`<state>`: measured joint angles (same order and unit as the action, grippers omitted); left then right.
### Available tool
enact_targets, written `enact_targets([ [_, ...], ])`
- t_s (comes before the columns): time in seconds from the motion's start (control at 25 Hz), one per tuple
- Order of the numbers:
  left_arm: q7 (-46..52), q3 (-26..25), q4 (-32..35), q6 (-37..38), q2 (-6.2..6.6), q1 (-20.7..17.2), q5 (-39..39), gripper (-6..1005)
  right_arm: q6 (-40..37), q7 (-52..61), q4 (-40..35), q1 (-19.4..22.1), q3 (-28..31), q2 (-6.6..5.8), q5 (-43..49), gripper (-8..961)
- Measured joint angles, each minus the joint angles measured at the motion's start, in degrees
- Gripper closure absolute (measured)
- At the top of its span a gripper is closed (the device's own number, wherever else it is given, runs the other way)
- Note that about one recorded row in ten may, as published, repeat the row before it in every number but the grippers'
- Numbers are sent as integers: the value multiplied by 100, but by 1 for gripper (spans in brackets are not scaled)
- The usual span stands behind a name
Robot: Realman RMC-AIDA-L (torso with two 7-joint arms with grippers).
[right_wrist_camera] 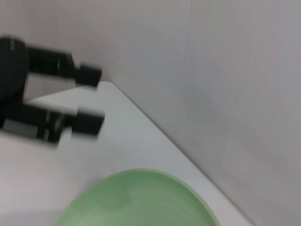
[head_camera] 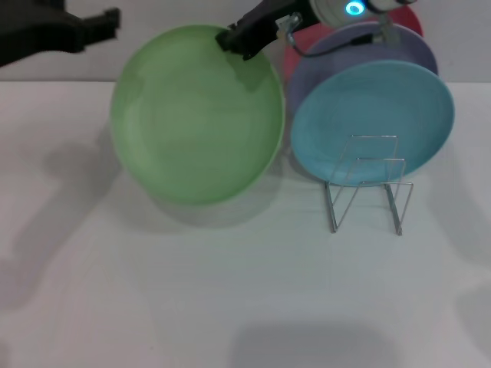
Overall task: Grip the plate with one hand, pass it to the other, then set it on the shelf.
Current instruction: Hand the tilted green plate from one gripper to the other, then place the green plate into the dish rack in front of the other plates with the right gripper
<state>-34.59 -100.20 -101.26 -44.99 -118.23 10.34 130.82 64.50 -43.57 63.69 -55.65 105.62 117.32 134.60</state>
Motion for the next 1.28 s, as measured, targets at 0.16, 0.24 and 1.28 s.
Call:
enact_targets([
  [0.16,-54,159,11,786,-4,-301,-15,192,135,-395,704,286,-45,0,266,909],
  [0.24,-64,349,28,1279,0,-473,-14,192,222,-628,1023,436,-72,-4,325,909],
  [1.28,-201,1674,861,3458,-24,-916,-34,197,922,-3720,4217,2530,-57,-138,-486,909],
])
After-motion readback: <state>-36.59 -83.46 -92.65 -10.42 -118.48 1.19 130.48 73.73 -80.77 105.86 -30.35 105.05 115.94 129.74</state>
